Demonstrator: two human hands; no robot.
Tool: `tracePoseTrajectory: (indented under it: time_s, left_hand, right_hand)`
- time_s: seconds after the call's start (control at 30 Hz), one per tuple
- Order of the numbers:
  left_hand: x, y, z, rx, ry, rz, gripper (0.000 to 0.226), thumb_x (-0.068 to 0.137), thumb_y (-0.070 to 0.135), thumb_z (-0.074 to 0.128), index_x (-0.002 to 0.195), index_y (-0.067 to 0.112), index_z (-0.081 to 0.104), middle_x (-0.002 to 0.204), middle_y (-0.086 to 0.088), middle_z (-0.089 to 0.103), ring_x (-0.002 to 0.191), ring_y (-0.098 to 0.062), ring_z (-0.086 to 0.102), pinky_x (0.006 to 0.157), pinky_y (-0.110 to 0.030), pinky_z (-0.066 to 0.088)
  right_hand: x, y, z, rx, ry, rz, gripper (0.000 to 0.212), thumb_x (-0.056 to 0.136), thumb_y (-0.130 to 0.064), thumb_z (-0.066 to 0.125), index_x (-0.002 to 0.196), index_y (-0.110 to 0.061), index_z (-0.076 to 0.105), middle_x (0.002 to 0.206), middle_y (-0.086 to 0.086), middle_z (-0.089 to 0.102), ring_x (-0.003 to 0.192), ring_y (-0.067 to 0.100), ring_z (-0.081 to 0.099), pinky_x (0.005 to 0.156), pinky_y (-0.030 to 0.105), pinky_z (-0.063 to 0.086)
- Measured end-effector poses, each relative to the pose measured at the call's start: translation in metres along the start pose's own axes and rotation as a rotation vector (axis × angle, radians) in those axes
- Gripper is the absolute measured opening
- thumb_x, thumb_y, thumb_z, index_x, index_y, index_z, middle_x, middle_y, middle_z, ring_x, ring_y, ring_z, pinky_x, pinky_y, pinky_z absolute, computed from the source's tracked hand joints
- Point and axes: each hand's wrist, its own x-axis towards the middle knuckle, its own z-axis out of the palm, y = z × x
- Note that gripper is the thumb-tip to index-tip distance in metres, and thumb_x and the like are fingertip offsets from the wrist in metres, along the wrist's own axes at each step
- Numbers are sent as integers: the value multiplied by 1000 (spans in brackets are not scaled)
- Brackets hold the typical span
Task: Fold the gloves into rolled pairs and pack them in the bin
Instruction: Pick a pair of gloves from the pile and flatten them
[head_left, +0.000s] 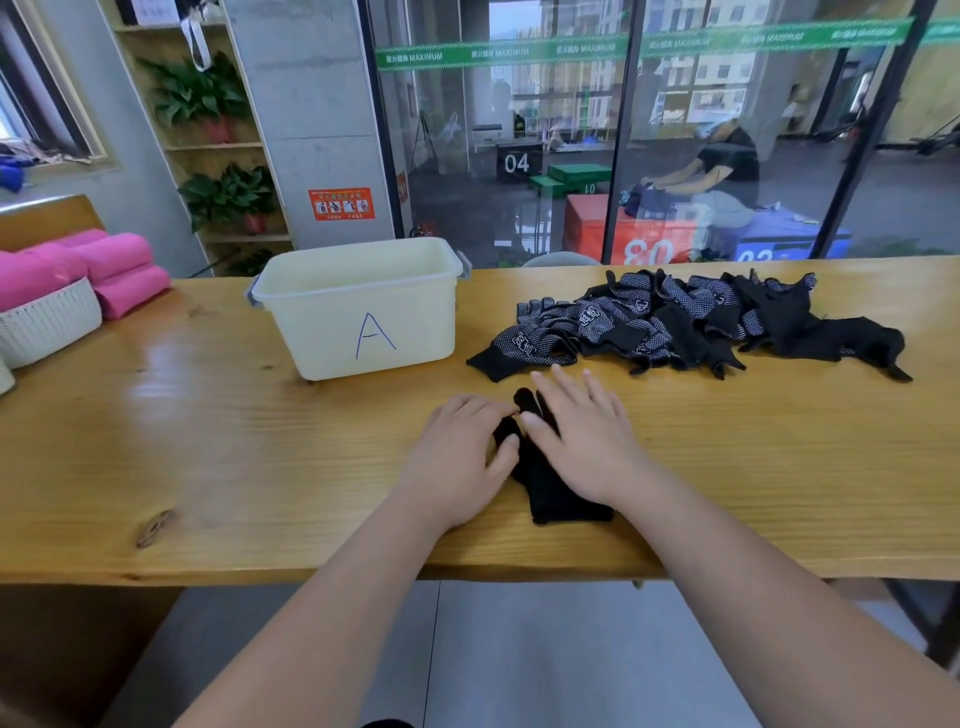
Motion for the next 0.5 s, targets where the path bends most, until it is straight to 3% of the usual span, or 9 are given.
tracePoseTrajectory:
  time_s: [0.07, 0.13, 0.23, 0.33, 0.43, 0.5]
  left_hand:
    - [-2, 0, 0, 30, -20, 37, 46, 98, 56, 50, 134, 32, 66, 132, 15, 65, 130, -12, 47, 113, -43, 40]
    - [-3, 2, 0, 74, -48, 37, 50, 94, 70, 51, 128, 37, 69, 130, 21, 63, 126, -9, 49, 112, -39, 40]
    - [-1, 5, 1, 118, -51, 5, 56, 91, 79, 49, 129, 41, 67, 133, 24, 60, 126, -8, 49, 111, -36, 39]
    - [-1, 5, 2, 120, -16, -27, 58, 94, 77, 46, 134, 40, 65, 139, 23, 59, 132, -9, 47, 115, -38, 38]
    - [-6, 4, -1, 77, 48, 50, 53, 95, 72, 52, 130, 36, 69, 133, 21, 61, 130, -7, 48, 112, -38, 40]
    - [-8, 6, -3, 26, 18, 110, 49, 93, 72, 58, 125, 37, 71, 129, 23, 62, 127, -3, 50, 110, -36, 42]
  right_hand:
    - [-10, 11, -6, -45, 83, 15, 65, 106, -64, 27, 165, -36, 24, 174, -7, 20, 160, 26, 14, 128, 53, 17]
    - [-21, 23, -10, -117, 22, 1, 66, 104, -66, 31, 162, -35, 32, 170, -8, 30, 156, 22, 25, 128, 51, 20]
    - [-32, 37, -7, -91, -86, -32, 74, 102, -74, 23, 165, -37, 25, 174, -11, 19, 161, 14, 12, 131, 48, 11]
    - [-38, 38, -9, 33, 51, -65, 71, 102, -73, 31, 162, -36, 35, 171, -12, 26, 159, 14, 19, 129, 43, 20]
    - [-48, 39, -14, 88, 161, -153, 46, 99, -61, 50, 137, -37, 64, 141, -22, 57, 134, 7, 46, 113, 35, 42]
    - [-51, 39, -14, 89, 149, -184, 36, 97, -58, 56, 122, -38, 71, 124, -28, 61, 119, 2, 49, 101, 34, 48]
